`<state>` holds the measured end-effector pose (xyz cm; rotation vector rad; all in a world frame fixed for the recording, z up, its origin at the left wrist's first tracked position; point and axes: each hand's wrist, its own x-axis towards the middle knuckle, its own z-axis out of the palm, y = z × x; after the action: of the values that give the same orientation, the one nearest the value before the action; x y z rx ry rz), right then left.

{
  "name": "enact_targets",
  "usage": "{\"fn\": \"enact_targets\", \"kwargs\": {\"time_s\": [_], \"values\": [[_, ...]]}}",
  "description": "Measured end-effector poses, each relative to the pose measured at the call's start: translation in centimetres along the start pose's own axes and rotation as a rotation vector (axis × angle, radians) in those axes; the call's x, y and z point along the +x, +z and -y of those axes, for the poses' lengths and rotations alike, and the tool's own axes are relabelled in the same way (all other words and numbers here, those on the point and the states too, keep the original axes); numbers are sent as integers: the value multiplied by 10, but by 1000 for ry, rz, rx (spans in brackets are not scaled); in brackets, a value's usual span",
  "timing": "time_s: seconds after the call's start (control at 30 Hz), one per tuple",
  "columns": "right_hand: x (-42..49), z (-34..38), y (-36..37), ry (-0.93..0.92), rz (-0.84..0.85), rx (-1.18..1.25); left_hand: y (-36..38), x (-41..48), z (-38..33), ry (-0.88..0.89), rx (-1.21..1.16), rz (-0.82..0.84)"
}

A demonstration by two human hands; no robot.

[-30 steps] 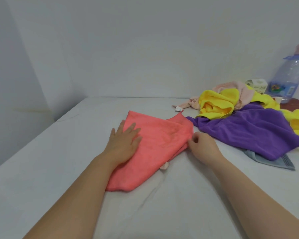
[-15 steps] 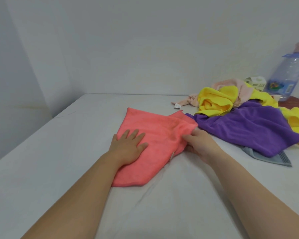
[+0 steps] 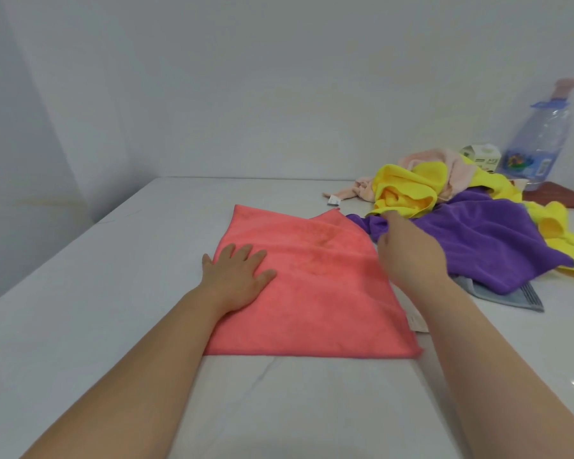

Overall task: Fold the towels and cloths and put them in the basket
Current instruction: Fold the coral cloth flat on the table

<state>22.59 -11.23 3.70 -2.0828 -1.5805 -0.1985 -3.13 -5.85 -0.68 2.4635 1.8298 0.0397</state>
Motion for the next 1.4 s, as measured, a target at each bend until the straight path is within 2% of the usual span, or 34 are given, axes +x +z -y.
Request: {"fn": "enact_targets", "kwargs": {"time_s": [0.03,0.07,0.13,0.17,0.23,0.3,0.4,0.47,0.57,0.67,0.77,0.9,1.0,1.1,1.17,1.3,1.4], "values": [[-3,4,9,-112,68,6,1,0,0,26,-1,-7],[-6,6,20,-212,211,-29,1,0,-1,56,-1,2],[-13,7,36,-237,539,-186,-3,-3,-1,98,15,53],[-14,7,36,-228,600,-224,-8,-4,-2,110,22,76],[-13,10,28,-241,543,-213,-21,-5,-5,110,22,65],[-8,15,16,-243,443,-215,-36,-5,-8,87,2,-32],[-2,24,4,-193,451,-302,-46,-8,-15,73,-84,-98],[4,32,2,-197,463,-361,-44,-4,-18,54,-58,-167],[18,45,16,-233,363,-388,-35,16,-12,12,-61,-291],[38,47,44,-273,305,-270,-22,41,-4,21,-7,-181],[56,36,67,-283,367,-297,-13,60,6,-54,-88,-91],[78,26,74,-274,364,-389,-10,78,30,-112,-151,-111],[90,22,73,-229,447,-354,-14,89,46,-145,-228,-116],[102,23,65,-222,560,-386,-27,96,43,-87,-129,3],[107,25,60,-205,561,-453,-37,97,38,-82,-32,11],[100,17,59,-93,241,-437,-48,92,39,-224,81,-118],[96,8,55,-12,92,-323,-57,84,53,-298,-18,-233]]}}
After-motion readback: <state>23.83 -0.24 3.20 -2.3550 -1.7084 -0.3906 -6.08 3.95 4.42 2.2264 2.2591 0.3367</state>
